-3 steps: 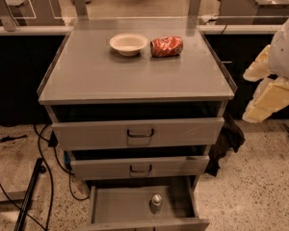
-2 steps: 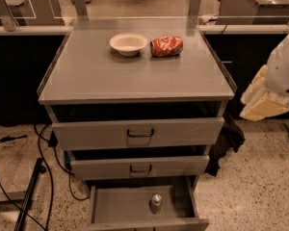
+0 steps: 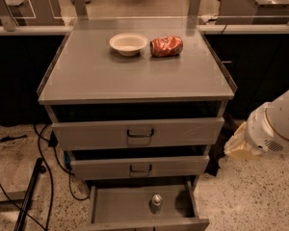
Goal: Pick redbull can from bottom drawer and place on counter
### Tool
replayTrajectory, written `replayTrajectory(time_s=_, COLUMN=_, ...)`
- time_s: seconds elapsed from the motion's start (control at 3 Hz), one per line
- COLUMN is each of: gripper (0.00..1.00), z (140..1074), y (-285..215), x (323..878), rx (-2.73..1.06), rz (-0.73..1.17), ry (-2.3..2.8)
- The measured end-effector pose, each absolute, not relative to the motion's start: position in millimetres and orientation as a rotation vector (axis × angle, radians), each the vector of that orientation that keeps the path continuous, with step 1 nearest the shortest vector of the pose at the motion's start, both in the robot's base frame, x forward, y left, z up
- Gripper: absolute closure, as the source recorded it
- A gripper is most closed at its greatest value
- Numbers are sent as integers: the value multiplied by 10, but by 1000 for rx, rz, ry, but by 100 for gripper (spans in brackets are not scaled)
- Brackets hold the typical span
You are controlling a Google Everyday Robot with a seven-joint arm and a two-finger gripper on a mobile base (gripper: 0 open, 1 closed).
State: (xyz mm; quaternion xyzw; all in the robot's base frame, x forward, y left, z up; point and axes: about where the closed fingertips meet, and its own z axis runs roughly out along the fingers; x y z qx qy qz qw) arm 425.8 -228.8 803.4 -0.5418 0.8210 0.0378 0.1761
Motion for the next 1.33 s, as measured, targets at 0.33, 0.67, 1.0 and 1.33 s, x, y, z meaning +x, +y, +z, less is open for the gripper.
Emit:
replayTrajectory(time_s=0.33, gripper=100, z=8021, y=-2300, x=4250, rx=-1541, rz=99, ry=2325)
replayTrajectory(time_s=0.67, gripper=100, z=7885, y=-2350, x=4240, rx=-1553, rz=69, ry=2323)
replayTrajectory(time_s=1.0, gripper=100, z=7412, y=-2418, x=4174, rx=-1554, rz=105, ry=2327)
replayTrajectory(time_s=1.33, gripper=100, z=6300, y=-2409, x=4347, rx=-1454, rz=225, ry=2310)
